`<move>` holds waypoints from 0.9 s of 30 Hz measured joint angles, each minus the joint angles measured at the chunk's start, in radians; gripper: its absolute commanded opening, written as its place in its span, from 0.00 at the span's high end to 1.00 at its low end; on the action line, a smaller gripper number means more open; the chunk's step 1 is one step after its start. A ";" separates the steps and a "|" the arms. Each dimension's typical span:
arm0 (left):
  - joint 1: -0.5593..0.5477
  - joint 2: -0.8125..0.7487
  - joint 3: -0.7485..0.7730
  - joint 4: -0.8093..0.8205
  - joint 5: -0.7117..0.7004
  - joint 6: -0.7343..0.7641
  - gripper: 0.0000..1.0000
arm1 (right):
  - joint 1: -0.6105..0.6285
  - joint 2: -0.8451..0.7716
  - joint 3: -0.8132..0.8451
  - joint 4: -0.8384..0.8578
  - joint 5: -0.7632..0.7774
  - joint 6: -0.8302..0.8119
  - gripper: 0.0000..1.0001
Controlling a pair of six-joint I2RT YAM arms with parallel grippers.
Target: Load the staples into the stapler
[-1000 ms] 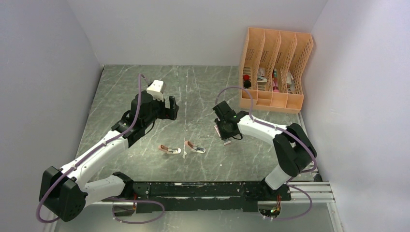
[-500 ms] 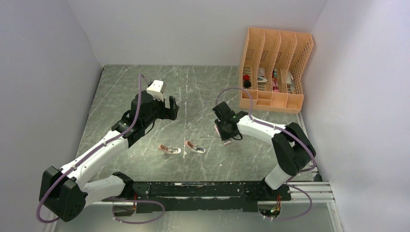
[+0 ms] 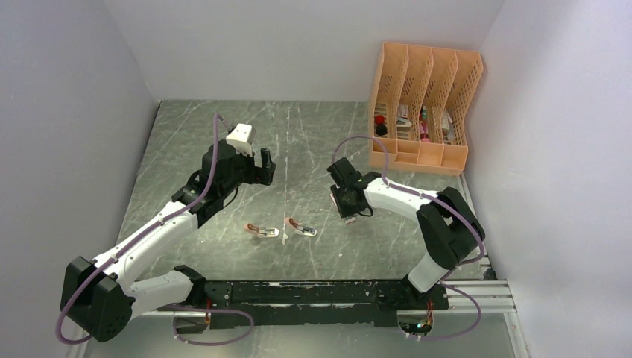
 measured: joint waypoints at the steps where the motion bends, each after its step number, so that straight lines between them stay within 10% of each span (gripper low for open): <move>1: 0.000 0.000 0.000 0.000 0.000 0.000 0.03 | 0.000 0.000 0.000 0.000 0.000 0.000 0.63; 27: 0.000 0.000 0.000 0.000 0.000 0.006 0.03 | 0.000 0.016 -0.005 0.007 -0.006 0.000 0.65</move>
